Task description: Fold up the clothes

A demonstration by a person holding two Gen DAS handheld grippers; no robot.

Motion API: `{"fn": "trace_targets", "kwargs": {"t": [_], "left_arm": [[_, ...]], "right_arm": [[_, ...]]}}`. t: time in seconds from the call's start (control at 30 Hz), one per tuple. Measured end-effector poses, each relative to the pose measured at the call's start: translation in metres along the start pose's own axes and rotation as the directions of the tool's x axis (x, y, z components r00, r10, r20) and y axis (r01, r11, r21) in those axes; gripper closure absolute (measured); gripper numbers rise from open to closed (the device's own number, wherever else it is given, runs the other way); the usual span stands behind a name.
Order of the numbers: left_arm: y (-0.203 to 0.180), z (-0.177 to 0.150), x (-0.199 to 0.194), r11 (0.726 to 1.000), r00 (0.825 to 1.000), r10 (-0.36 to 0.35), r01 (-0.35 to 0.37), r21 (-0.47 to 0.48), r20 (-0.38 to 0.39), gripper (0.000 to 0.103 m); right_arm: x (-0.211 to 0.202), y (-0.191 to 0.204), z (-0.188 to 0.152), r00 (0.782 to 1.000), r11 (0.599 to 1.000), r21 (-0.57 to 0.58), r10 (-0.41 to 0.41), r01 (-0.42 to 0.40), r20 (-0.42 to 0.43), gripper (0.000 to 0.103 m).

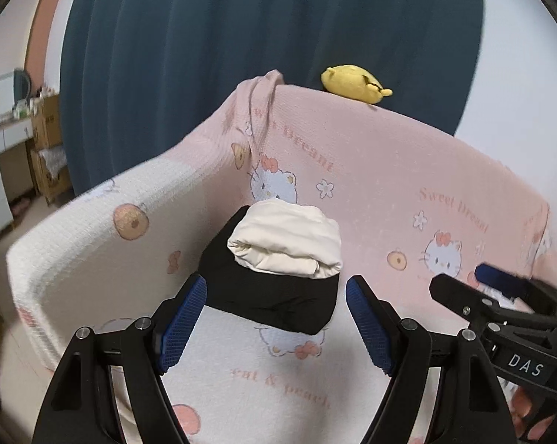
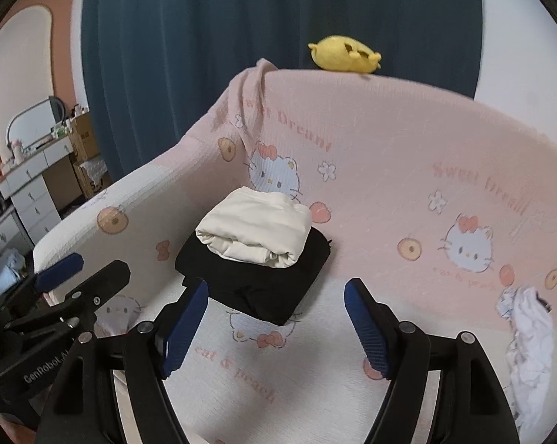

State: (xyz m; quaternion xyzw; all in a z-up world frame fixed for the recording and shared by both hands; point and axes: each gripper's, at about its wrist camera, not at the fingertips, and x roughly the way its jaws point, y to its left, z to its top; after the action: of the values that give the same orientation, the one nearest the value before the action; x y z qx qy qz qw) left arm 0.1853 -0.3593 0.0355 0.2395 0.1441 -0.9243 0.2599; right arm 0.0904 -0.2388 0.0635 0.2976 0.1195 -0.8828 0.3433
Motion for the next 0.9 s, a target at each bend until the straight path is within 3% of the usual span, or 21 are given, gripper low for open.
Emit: {"fn": "trace_targets", "kwargs": {"t": [0.23, 0.53, 0.9], "left_arm": [[-0.005, -0.011, -0.036, 0.996, 0.997, 0.036, -0.041, 0.077, 0.07, 0.026], [-0.024, -0.027, -0.032, 0.98, 0.997, 0.058, -0.067, 0.188, 0.052, 0.026], [-0.03, -0.034, -0.03, 0.979, 0.998, 0.057, -0.062, 0.193, 0.032, 0.026]], "right_arm": [[-0.029, 0.004, -0.015, 0.999, 0.999, -0.025, -0.045, 0.045, 0.014, 0.027], [-0.032, -0.001, -0.02, 0.999, 0.999, -0.01, -0.052, 0.052, 0.01, 0.027], [-0.026, -0.014, -0.035, 0.999, 0.998, 0.062, -0.027, 0.029, -0.028, 0.027]]}}
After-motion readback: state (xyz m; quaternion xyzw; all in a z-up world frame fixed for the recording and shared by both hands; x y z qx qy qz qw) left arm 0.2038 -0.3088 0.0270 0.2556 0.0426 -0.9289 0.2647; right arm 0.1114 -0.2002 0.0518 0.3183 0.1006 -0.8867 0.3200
